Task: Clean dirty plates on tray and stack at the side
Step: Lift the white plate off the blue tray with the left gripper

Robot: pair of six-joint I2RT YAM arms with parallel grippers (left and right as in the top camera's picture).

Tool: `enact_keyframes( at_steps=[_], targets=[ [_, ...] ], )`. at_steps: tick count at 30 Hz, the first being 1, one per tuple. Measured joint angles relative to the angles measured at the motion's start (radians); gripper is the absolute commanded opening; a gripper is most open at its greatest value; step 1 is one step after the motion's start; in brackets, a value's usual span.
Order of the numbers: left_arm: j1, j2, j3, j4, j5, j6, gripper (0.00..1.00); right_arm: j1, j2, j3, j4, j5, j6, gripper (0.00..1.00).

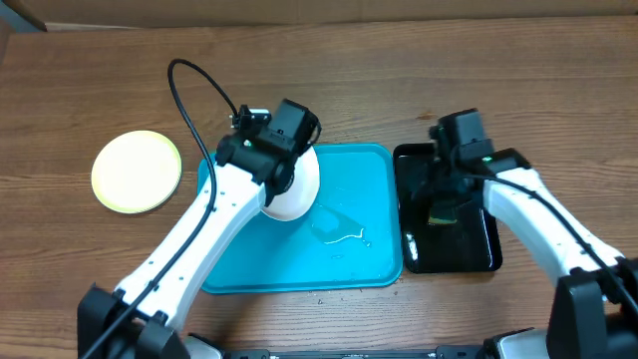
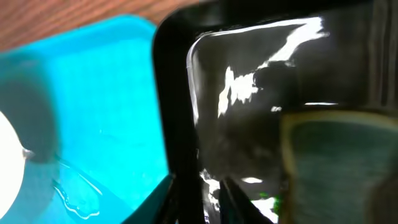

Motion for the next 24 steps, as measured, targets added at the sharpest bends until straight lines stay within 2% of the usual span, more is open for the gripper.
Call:
enact_keyframes(
  at_steps=[3, 7, 8, 12, 17, 24],
  targets=[
    [-0.068, -0.023, 0.0, 0.0, -0.072, 0.017, 0.04, -0.04, -0.011, 0.004, -0.042, 0.002, -0.008, 0.31],
    [-0.198, -0.025, 0.0, -0.002, -0.194, 0.039, 0.04, -0.089, -0.011, 0.004, -0.076, 0.035, -0.021, 0.41],
    [-0.232, -0.025, 0.0, -0.001, -0.228, 0.047, 0.04, -0.1, -0.011, 0.004, -0.077, 0.043, -0.022, 0.5],
    [-0.365, -0.025, 0.0, -0.001, -0.377, 0.077, 0.04, -0.131, -0.011, 0.005, -0.085, 0.067, -0.024, 1.0],
    [-0.484, -0.025, 0.0, -0.001, -0.551, 0.12, 0.04, -0.135, -0.011, 0.005, -0.09, 0.085, -0.026, 1.0],
    [-0.574, -0.025, 0.0, -0.001, -0.72, 0.171, 0.04, -0.135, -0.011, 0.005, -0.09, 0.092, -0.026, 1.0]
  ],
)
